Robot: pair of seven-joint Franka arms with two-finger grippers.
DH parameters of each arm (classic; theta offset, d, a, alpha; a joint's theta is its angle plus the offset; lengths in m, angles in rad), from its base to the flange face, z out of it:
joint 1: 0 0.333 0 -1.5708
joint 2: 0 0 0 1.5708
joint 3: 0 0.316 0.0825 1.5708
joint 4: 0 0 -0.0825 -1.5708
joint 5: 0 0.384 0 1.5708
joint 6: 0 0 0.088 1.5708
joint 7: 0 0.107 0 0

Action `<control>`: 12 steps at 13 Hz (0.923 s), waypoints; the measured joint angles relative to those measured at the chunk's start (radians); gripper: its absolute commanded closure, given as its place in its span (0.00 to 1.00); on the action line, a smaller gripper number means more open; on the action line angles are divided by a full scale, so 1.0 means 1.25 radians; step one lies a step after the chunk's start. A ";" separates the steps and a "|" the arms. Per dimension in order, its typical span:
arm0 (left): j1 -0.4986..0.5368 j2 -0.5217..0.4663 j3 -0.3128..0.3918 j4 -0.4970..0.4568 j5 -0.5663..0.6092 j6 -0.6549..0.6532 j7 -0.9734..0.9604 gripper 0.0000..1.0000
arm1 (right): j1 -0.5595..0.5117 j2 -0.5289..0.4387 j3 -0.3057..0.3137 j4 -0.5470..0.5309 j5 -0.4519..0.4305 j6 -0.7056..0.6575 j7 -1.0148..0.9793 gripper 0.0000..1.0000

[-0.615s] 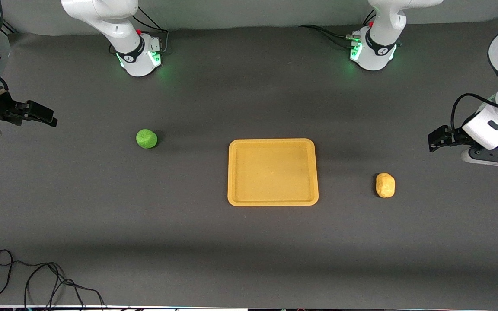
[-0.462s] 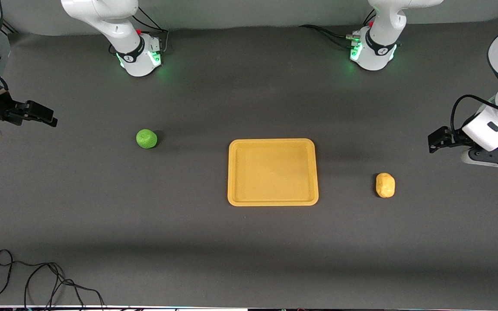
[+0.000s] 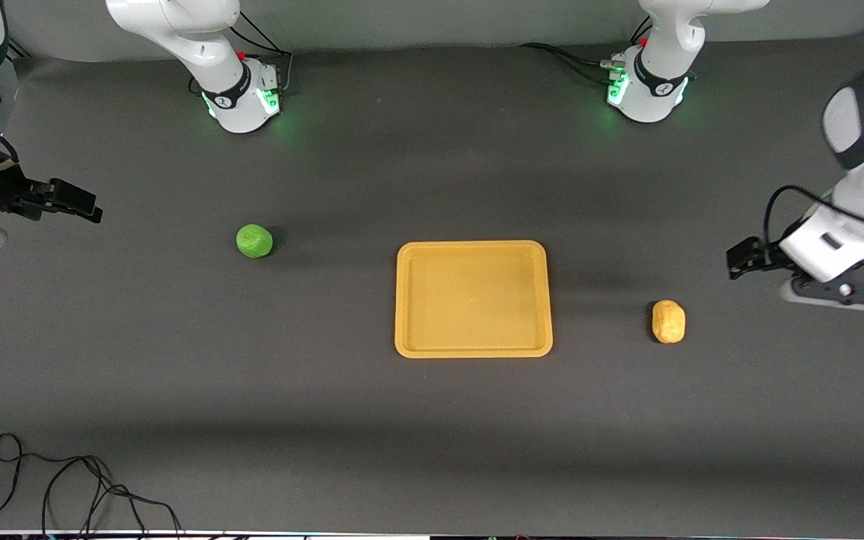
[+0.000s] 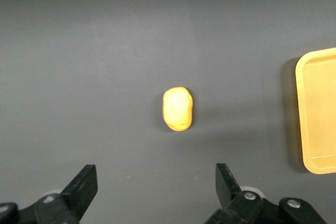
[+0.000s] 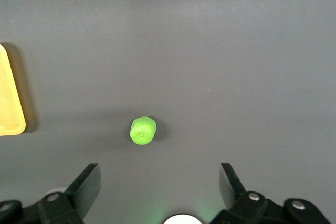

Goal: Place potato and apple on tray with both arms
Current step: 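Reach the left gripper down to the yellow potato and grasp it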

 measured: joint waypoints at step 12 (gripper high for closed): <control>0.000 0.340 0.002 -0.096 0.001 0.378 0.065 0.78 | 0.007 0.008 0.007 0.006 0.001 0.014 0.000 0.00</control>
